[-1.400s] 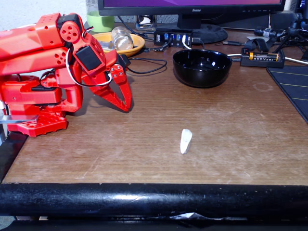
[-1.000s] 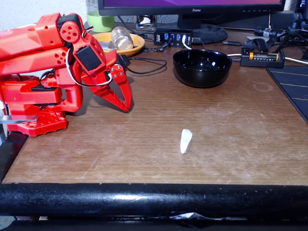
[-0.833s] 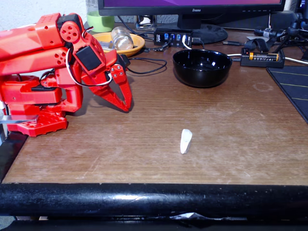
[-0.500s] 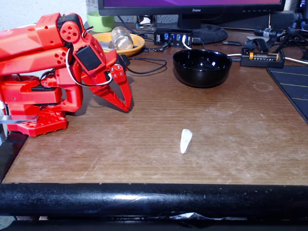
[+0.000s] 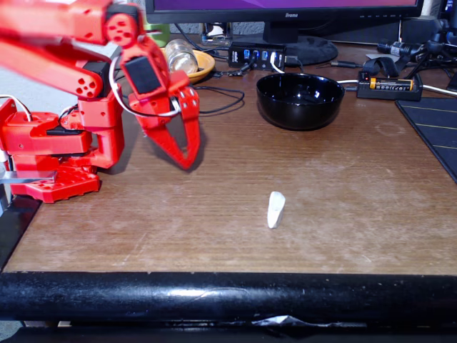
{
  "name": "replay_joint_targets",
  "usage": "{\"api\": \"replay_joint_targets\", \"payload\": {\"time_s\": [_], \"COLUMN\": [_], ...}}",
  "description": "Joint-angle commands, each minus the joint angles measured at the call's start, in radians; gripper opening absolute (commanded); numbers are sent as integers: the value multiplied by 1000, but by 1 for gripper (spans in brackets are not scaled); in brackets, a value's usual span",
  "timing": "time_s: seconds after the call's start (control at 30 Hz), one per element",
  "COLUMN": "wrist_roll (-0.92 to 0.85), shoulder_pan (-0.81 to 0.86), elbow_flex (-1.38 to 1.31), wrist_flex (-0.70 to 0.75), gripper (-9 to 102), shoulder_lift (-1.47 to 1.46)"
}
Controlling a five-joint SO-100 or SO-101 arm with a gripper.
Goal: Ramasse la gomme et mets-la dans le bol.
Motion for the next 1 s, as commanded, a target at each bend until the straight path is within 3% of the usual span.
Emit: {"api": "replay_joint_targets", "payload": {"time_s": [0.0, 0.3, 0.4, 0.5, 0.63, 0.83, 0.97], "wrist_roll": [-78, -207, -233, -233, -141, -344, -394], "shoulder_pan": [25, -49, -74, -63, 43, 44, 133], "elbow_flex": [-212, -362, -368, -321, -370, -454, -480], "wrist_flex": [63, 298, 322, 227, 161, 215, 133], "gripper": [-5, -5, 1, 8, 3, 1, 1], "shoulder_lift": [-40, 104, 72, 69, 34, -60, -51]}}
